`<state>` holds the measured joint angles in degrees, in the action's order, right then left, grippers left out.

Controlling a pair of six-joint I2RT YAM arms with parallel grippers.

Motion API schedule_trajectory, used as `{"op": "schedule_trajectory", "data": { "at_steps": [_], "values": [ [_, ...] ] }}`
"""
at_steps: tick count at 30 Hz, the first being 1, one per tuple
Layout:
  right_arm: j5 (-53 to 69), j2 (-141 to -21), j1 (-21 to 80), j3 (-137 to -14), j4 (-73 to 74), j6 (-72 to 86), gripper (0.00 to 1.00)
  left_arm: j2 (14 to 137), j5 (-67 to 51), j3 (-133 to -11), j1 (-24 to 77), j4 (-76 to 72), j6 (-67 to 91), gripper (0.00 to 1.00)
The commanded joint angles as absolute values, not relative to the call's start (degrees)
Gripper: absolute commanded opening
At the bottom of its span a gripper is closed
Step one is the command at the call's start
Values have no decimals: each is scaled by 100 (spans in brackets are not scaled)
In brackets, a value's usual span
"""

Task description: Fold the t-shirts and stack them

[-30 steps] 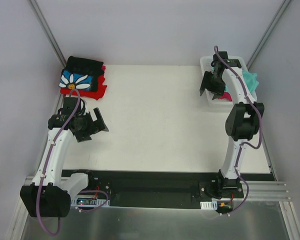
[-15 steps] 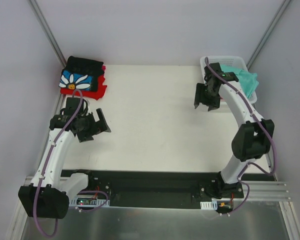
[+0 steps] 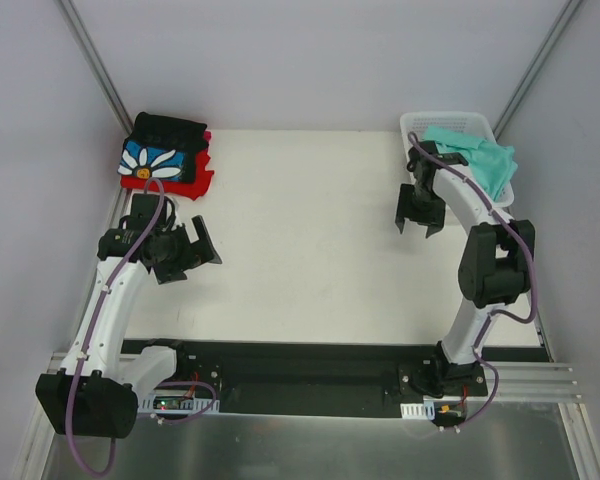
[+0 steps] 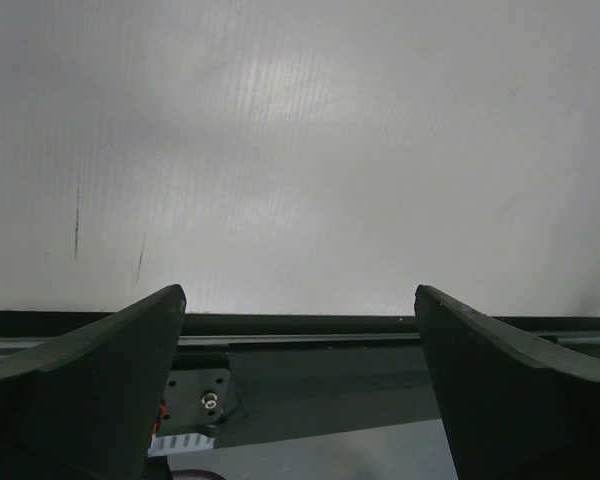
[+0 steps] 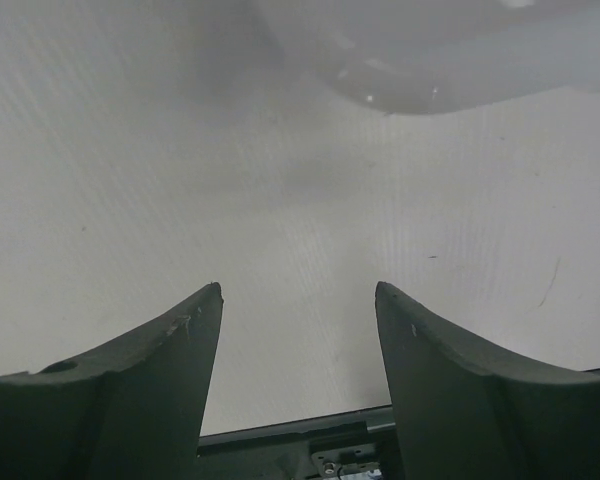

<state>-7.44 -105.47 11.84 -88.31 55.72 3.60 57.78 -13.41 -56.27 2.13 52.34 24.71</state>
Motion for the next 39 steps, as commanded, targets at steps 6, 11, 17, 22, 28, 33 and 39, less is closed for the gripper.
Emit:
{"op": "schedule_trajectory", "data": {
  "at_steps": [6,11,17,22,28,33,39],
  "values": [
    [-993,-10783,668,-9201,5555,352,66,5695,-1327,-5845,325,5353,2558,99],
    [-914,-11187,650,-9685,5660,299,66,5678,-1327,-5810,325,5353,2558,99],
    [-809,-11803,484,-10651,5915,246,65,5686,-1283,-5845,325,5388,2558,99],
    [-712,-12436,352,-11390,6134,229,65,5704,-1266,-5862,325,5414,2549,99],
    [-572,-12647,290,-11865,6301,237,65,5748,-1222,-5880,325,5432,2540,99],
    [-439,-11990,316,-11436,6355,343,64,5827,-1213,-5880,343,5423,2575,99],
    [-808,-11250,273,-11732,6319,211,64,5854,-1195,-5775,395,5344,2610,99]
  ]
}}
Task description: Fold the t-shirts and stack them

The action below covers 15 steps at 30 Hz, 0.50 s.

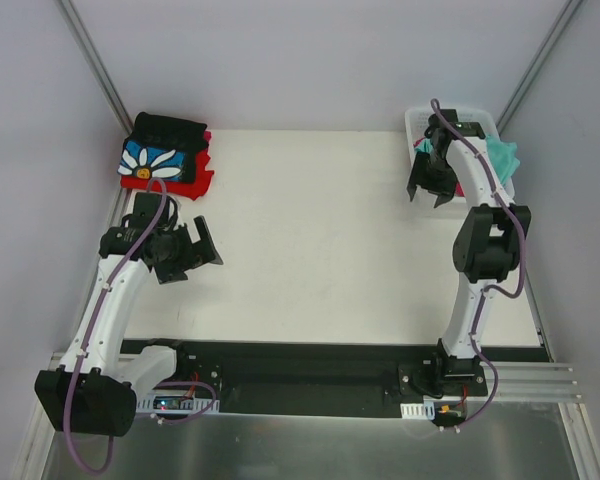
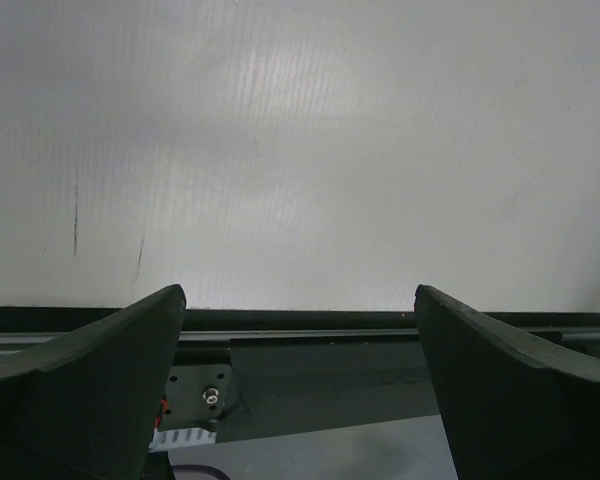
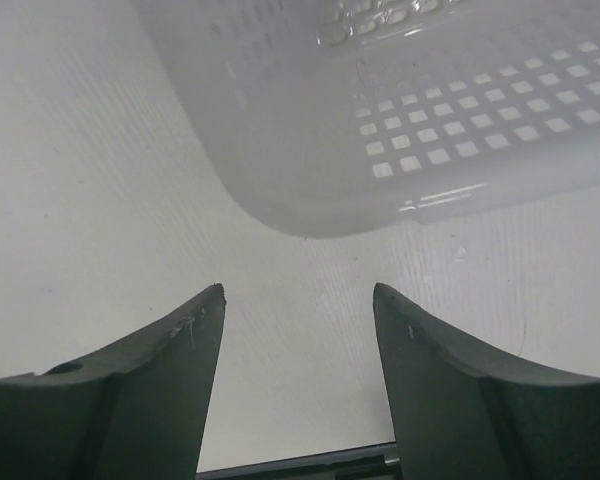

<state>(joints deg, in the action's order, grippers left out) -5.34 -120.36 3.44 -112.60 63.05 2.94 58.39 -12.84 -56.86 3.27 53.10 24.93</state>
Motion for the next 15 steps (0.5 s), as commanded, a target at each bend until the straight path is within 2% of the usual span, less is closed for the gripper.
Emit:
{"op": "schedule_trajectory", "data": {
  "at_steps": [1,7,11,15],
  "values": [
    [-852,-11337,238,-12047,6415,176,64,5845,-1213,-5748,404,5335,2628,99],
    [-949,-11961,18,-12252,5505,35,64,5836,-1292,-5625,475,5186,2698,99],
    [-694,-12638,9,-12963,5310,26,65,5854,-1309,-5590,483,5142,2654,99],
    [-703,-12920,-132,-12851,4416,-272,67,5880,-1450,-5467,483,5019,2681,99]
  ]
}}
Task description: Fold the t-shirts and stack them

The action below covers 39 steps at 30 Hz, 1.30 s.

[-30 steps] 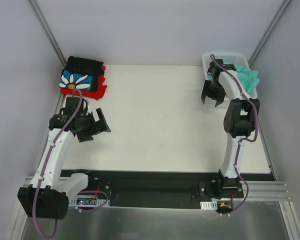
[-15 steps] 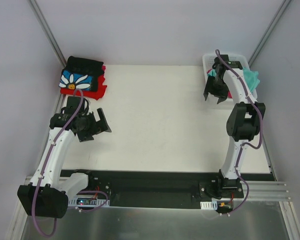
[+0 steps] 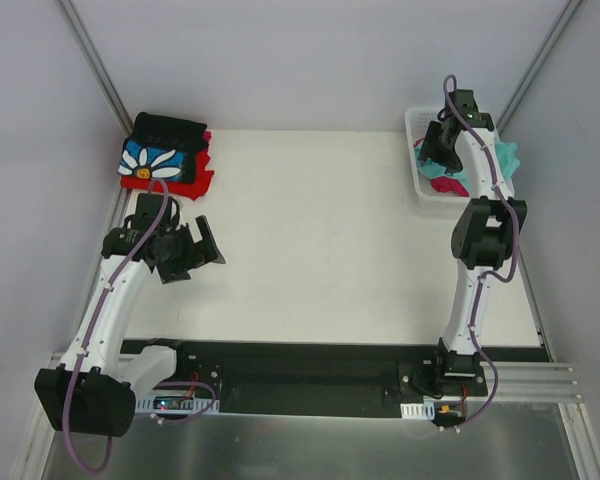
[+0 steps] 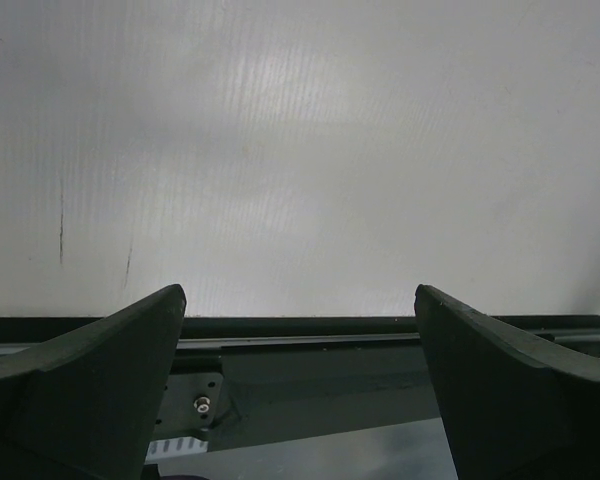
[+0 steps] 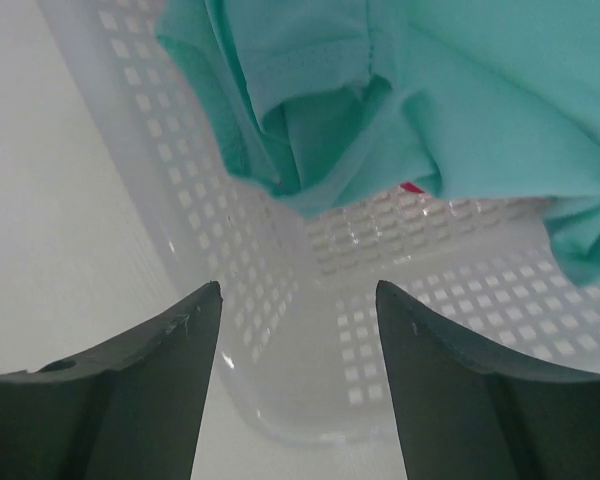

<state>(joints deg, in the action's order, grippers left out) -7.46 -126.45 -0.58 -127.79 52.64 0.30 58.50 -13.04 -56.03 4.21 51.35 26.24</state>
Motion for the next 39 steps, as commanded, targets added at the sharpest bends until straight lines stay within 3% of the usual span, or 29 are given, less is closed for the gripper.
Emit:
{"op": "schedule_trajectory", "data": {
  "at_steps": [1,10,16,20,22,27,34,39],
  "values": [
    [-547,-12937,-167,-12737,4212,-316,67,5889,-1511,-5449,492,4966,2681,99],
    [-729,-13316,-229,-12824,3428,-492,63,6064,-1556,-5519,492,4922,2619,99],
    [-1300,-13245,-298,-12586,3129,-791,25,6091,-1573,-5546,501,4931,2610,99],
    [-1292,-13017,-395,-12350,3147,-634,12,6099,-1608,-5633,562,4931,2689,99],
    [-1257,-12694,-396,-12138,3120,-528,1,6126,-1547,-5660,658,4931,2724,99],
    [-1283,-11612,-352,-11620,2795,-474,1,6117,-1477,-5608,852,4931,2830,99],
    [-1143,-10303,-325,-12295,3024,-615,1,5959,-1441,-5642,1090,4931,2997,99],
    [-100,-8837,-220,-11875,2418,-624,1,5819,-1424,-5634,1221,4957,3085,99]
  ]
}}
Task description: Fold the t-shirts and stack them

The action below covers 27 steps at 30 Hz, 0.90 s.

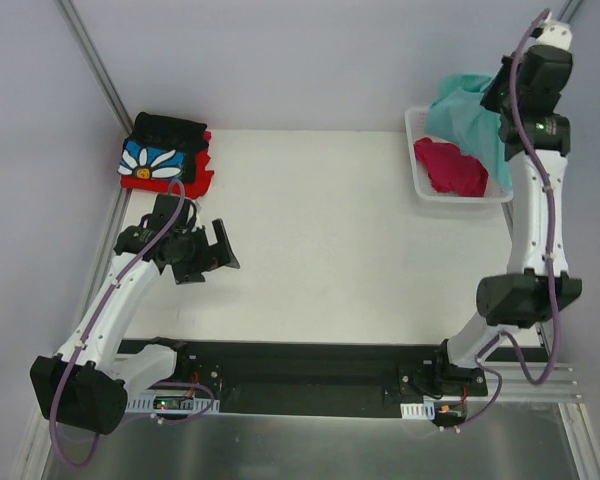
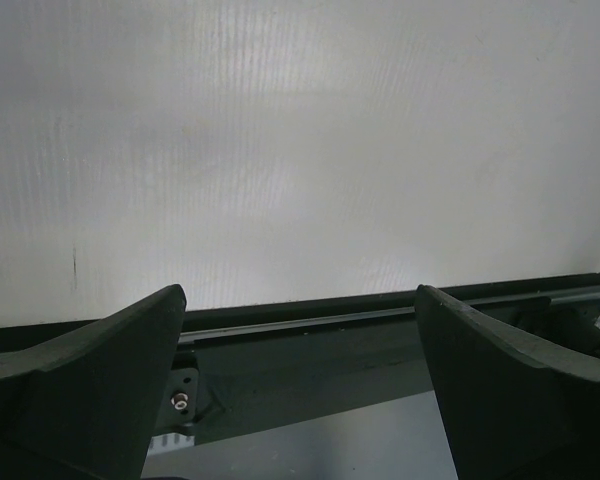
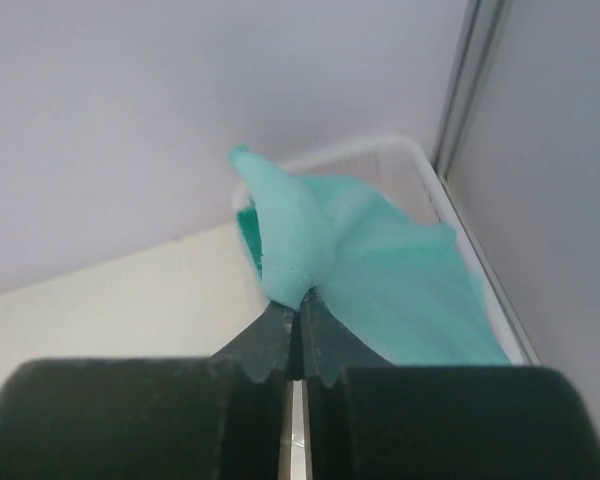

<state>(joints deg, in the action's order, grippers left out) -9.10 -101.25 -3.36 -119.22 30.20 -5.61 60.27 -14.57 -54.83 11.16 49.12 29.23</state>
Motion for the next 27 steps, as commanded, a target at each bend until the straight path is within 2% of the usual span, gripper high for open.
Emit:
{"op": "schedule_trajectory", "data": {
  "at_steps": [1,5,8,9,13,19,24,27],
  "values": [
    [138,-8589,-176,-11796,2330,-633,1,5766,-1433,-5616,1230,4966,3102,99],
    [692,-7385,236,-11034,2075,-486,1,5582,-1406,-5502,1309,4983,3173,99],
    [2114,-6339,395,-10338,1855,460,1,5476,-1389,-5405,1327,4992,3208,99],
    [2936,-6154,526,-9823,1811,701,1,5458,-1389,-5379,1336,4992,3217,99],
    [4112,-5328,1018,-8256,1669,1661,1,5432,-1397,-5396,1362,4992,3234,99],
    [2955,-5536,1573,-7454,3453,170,1,5467,-1310,-5528,1441,5018,3322,99],
    [2576,-6634,1749,-7391,3270,-210,1,5449,-1231,-5581,1582,5019,3471,99],
    [2251,-7475,1898,-7768,3304,-378,1,5440,-1160,-5651,1635,5089,3480,99]
  ]
}}
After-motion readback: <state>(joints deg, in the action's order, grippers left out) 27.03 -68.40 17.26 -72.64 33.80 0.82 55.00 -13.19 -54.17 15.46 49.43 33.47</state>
